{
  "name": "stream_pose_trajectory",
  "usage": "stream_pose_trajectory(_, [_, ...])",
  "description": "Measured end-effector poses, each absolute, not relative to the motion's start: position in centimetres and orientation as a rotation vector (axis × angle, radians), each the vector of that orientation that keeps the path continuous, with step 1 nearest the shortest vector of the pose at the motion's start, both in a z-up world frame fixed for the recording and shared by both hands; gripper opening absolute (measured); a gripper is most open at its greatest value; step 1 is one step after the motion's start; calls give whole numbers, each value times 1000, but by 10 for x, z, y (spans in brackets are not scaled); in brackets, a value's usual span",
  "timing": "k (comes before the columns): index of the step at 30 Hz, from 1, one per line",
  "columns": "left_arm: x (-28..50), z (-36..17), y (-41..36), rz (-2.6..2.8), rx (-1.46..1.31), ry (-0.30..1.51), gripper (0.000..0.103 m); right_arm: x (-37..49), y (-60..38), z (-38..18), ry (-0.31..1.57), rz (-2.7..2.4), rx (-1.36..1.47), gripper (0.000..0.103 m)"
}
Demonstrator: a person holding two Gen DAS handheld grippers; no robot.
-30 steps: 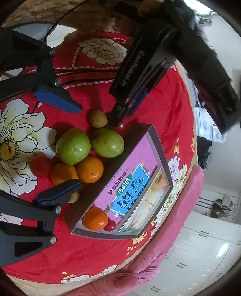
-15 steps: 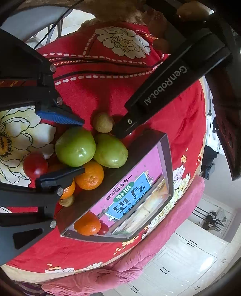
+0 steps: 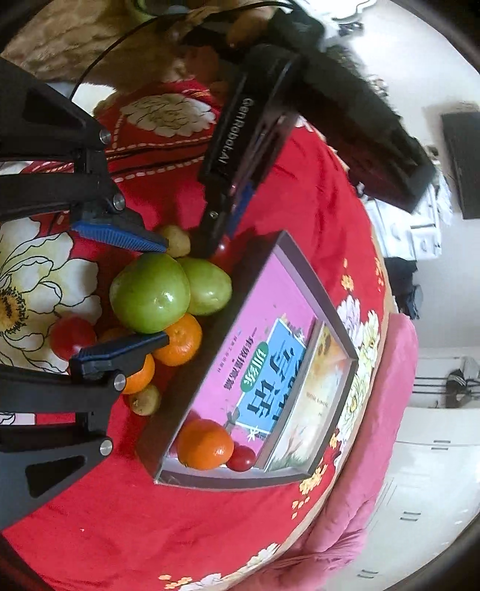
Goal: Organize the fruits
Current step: 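Grasp a green apple with the right tool while the left tool grasps another cherry tomato, then lower the apple onto the tray with the right tool while the left tool releases its tomato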
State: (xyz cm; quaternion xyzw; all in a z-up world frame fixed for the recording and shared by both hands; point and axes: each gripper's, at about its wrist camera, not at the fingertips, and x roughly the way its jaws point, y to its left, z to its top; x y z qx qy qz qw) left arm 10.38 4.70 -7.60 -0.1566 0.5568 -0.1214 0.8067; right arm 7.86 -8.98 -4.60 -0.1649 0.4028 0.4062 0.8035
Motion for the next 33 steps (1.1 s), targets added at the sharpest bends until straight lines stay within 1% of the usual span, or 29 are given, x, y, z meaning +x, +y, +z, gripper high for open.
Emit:
stream_pose_trajectory(14, [82, -35, 56, -165, -268, 1054, 31, 77, -98, -29, 815, 901, -262, 44])
stream_pose_trajectory(25, [74, -9, 53, -128, -236, 976, 31, 80, -107, -16, 765, 883, -201, 44])
stream_pose_trajectory(33, [71, 0, 52, -105, -232, 954, 31, 85, -114, -7, 734, 855, -167, 44])
